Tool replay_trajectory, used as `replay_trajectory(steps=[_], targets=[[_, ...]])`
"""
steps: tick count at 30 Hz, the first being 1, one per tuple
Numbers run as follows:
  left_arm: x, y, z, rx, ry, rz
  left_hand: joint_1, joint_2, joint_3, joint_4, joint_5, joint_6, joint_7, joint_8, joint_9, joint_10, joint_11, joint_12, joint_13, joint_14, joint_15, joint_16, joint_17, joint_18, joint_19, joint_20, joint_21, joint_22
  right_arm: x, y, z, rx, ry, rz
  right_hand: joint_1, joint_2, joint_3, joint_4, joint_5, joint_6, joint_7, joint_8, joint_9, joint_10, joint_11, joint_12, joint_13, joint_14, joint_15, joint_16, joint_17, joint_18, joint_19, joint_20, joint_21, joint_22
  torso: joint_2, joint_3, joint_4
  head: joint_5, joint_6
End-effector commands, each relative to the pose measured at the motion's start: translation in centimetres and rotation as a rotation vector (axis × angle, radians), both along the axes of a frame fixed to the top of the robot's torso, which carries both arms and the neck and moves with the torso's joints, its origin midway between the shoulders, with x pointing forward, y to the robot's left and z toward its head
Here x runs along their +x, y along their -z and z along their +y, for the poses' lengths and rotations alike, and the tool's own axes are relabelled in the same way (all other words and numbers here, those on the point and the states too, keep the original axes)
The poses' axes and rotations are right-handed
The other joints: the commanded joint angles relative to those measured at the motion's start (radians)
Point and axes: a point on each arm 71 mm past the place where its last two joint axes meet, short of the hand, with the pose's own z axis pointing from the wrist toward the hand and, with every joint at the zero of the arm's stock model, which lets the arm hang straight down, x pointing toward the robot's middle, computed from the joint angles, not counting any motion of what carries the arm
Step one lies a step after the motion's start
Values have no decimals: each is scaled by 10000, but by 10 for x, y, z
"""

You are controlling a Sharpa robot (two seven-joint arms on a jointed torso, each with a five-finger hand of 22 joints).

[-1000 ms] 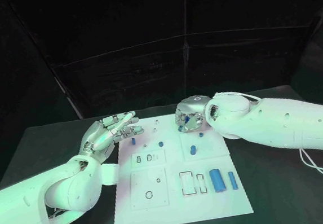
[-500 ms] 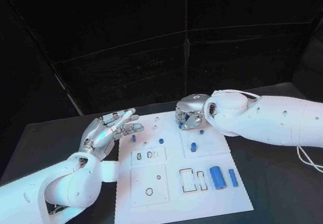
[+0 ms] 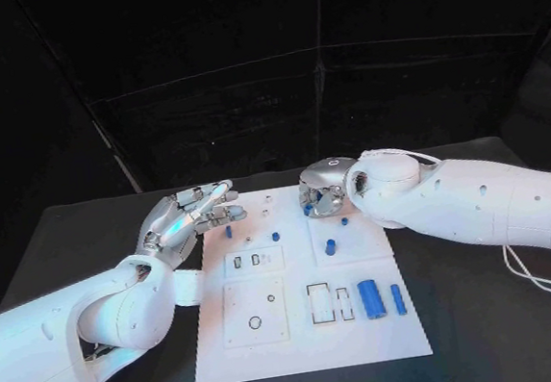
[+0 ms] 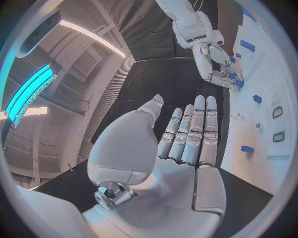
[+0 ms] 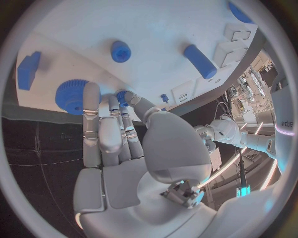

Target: Assemble the parts on the task board

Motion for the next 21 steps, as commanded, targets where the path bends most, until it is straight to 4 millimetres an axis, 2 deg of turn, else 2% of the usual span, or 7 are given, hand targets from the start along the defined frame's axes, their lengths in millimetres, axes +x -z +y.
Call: replay_trajectory(steps=[1,5,9,15,21], targets=[[0,-2,0,-31,13,-195,19,111,-19,-73,-15,15,350,-50,-13,-9,23,-65,-17,76,12,-30,15,38,73,-10,-69,-13,0,-3,1,86,-128,-290,85,182,190,4,-161,192,-25,83,34,155,-39,85,23,310,-84,144,145,211,-82,14,92,37,8,-9,-6,11,-28],[0,-2,0,-78,118,-165,19,112,-18,-78,-15,14,352,-52,-14,-12,24,-68,-17,74,13,-33,15,37,73,-9,-72,-15,-4,-9,3,696,-374,-881,182,222,467,1,-111,395,-43,138,44,346,-88,131,46,347,-140,371,458,209,-53,6,252,122,11,-4,5,22,-29],[0,-2,0,-100,176,-144,19,112,-18,-78,-15,14,352,-52,-14,-12,24,-68,-17,74,13,-33,15,37,73,-9,-72,-15,-5,-14,6,1121,-367,-1316,125,196,538,59,-148,434,-38,134,38,369,-89,117,43,346,-138,424,508,206,-65,8,308,154,19,-28,8,33,-11],[1,-2,0,-104,190,-140,19,112,-18,-78,-15,14,352,-52,-14,-12,24,-68,-17,74,13,-33,15,37,73,-9,-72,-15,1,-20,11,1742,78,-1976,-7,156,653,208,-201,413,-17,80,13,329,-70,55,24,350,-117,534,645,203,-97,25,382,194,34,-12,15,65,27],[0,-4,-2,-154,224,-216,18,133,-5,-98,-14,16,355,-62,-15,-16,26,-76,-17,70,16,-48,14,36,73,-7,-84,-25,8,-19,25,1943,187,-1955,-47,107,704,254,-220,390,-8,49,1,297,-55,23,15,353,-107,586,709,202,-111,35,415,212,62,-22,35,86,3]])
